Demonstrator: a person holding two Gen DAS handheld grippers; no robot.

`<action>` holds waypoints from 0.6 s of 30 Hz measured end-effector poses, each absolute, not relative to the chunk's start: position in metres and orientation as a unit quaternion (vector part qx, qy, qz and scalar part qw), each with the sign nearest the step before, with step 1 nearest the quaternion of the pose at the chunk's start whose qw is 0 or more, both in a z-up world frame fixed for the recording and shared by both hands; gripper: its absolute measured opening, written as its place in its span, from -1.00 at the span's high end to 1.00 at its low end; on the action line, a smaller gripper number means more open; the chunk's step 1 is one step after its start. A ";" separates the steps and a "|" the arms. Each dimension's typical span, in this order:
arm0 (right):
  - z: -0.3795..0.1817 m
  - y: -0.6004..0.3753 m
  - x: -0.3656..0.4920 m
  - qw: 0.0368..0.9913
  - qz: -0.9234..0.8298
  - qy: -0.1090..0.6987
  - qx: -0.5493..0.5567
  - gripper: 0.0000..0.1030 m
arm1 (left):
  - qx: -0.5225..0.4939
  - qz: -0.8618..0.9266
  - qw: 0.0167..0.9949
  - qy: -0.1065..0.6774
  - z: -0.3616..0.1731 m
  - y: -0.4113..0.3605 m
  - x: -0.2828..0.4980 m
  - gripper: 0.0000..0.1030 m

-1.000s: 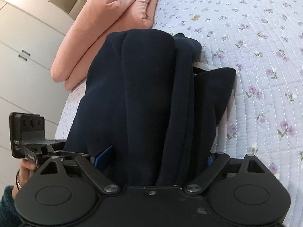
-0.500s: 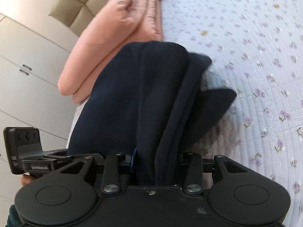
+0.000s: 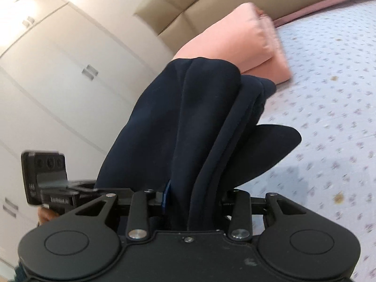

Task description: Fold large clothes

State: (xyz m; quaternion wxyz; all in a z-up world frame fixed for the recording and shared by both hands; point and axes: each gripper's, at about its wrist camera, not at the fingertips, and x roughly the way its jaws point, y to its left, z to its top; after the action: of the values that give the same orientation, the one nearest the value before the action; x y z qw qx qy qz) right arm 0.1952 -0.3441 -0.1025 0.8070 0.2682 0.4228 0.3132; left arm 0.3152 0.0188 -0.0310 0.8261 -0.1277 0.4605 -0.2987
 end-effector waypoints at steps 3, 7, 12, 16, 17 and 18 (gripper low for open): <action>-0.123 -0.333 0.181 0.799 0.310 0.437 0.273 0.12 | -0.125 -0.295 0.826 0.465 -0.051 0.028 0.301 -0.21; -0.163 -0.329 0.170 0.796 0.294 0.456 0.270 0.12 | -0.143 -0.304 0.813 0.476 -0.101 0.031 0.301 -0.21; -0.230 -0.341 0.168 0.796 0.265 0.484 0.248 0.13 | -0.159 -0.280 0.796 0.512 -0.192 0.045 0.305 -0.35; -0.266 -0.353 0.172 0.801 0.248 0.504 0.207 -0.49 | -0.173 -0.281 0.807 0.490 -0.219 0.069 0.285 -0.82; -0.266 -0.358 0.172 0.804 0.238 0.507 0.200 -0.54 | -0.178 -0.272 0.807 0.493 -0.217 0.075 0.280 -0.88; -0.264 -0.361 0.171 0.808 0.225 0.507 0.196 -0.52 | -0.183 -0.259 0.807 0.498 -0.214 0.079 0.274 -0.90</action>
State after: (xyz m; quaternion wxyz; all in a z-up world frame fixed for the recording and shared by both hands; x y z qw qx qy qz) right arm 0.1706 -0.3607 -0.2638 0.8084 0.1959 0.5073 0.2254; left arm 0.2744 0.0792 -0.2144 0.8073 -0.1831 0.4978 -0.2588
